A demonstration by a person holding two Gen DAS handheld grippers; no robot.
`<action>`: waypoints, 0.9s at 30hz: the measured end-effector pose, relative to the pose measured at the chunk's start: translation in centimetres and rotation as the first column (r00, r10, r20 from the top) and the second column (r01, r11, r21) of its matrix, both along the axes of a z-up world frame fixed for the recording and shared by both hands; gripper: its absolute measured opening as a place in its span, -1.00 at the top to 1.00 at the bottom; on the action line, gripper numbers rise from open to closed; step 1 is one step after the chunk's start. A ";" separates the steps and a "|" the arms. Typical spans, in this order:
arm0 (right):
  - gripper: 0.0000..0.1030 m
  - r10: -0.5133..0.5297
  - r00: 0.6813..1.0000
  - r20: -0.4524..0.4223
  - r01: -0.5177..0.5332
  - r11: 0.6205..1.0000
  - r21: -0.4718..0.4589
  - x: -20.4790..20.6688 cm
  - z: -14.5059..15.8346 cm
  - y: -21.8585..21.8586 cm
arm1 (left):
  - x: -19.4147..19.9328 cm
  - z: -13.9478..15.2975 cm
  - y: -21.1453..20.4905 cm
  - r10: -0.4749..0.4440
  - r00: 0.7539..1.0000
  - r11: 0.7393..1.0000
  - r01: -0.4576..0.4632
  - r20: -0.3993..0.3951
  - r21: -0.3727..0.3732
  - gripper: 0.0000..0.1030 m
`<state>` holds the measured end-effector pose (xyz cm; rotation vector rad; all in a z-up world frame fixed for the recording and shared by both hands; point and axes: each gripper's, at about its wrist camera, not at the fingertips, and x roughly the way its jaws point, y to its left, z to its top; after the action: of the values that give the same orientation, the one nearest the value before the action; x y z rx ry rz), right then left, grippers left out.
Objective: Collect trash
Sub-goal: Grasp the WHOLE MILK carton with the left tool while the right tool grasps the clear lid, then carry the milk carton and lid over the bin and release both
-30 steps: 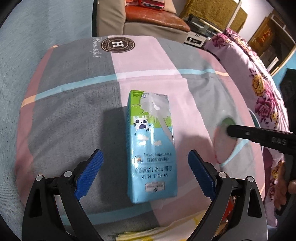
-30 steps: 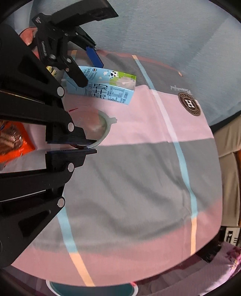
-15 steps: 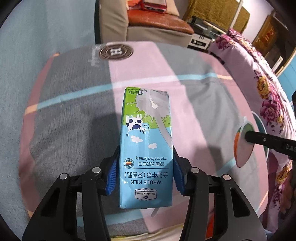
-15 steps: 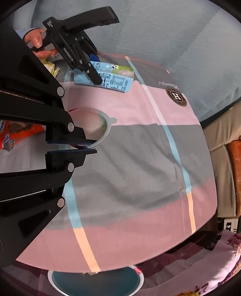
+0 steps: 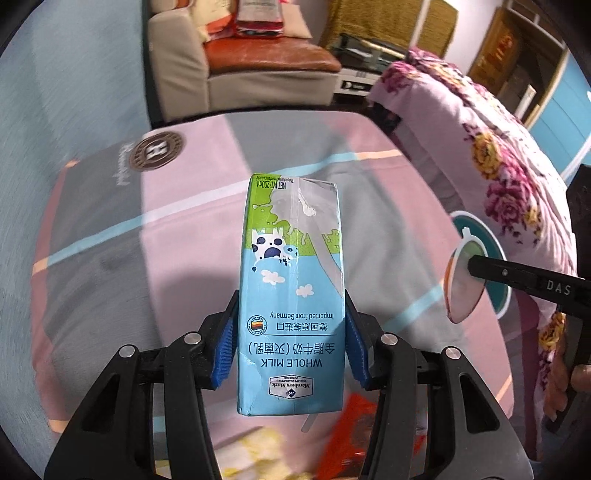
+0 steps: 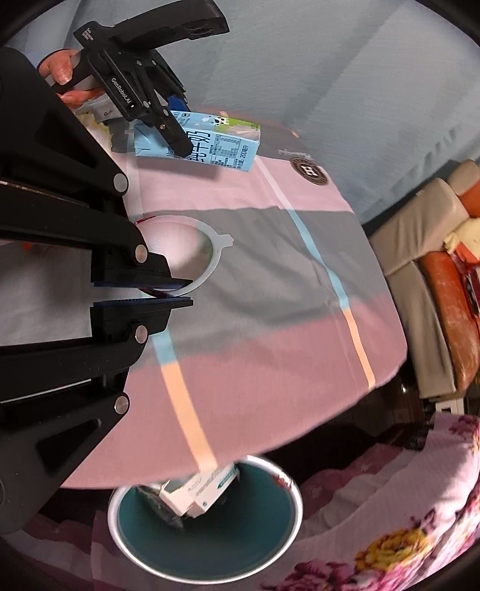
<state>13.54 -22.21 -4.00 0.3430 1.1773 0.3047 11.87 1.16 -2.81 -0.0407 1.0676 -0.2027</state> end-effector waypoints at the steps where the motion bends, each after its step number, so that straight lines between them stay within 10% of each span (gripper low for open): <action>1: 0.91 -0.010 1.000 0.005 0.010 1.000 0.003 -0.2 0.1 -0.7 | 0.0 0.1 -0.7 -0.011 1.000 1.000 0.011 0.003 0.003 0.01; 27: 0.91 -0.260 0.960 0.101 0.252 0.964 0.090 -4.1 1.7 -16.8 | 0.8 -0.2 -19.5 -0.276 0.960 0.960 0.277 -0.041 0.042 0.01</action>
<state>9.45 -39.00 -2.32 0.5332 0.9990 0.1403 12.66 -18.35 -3.04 0.1493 1.1103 -0.4309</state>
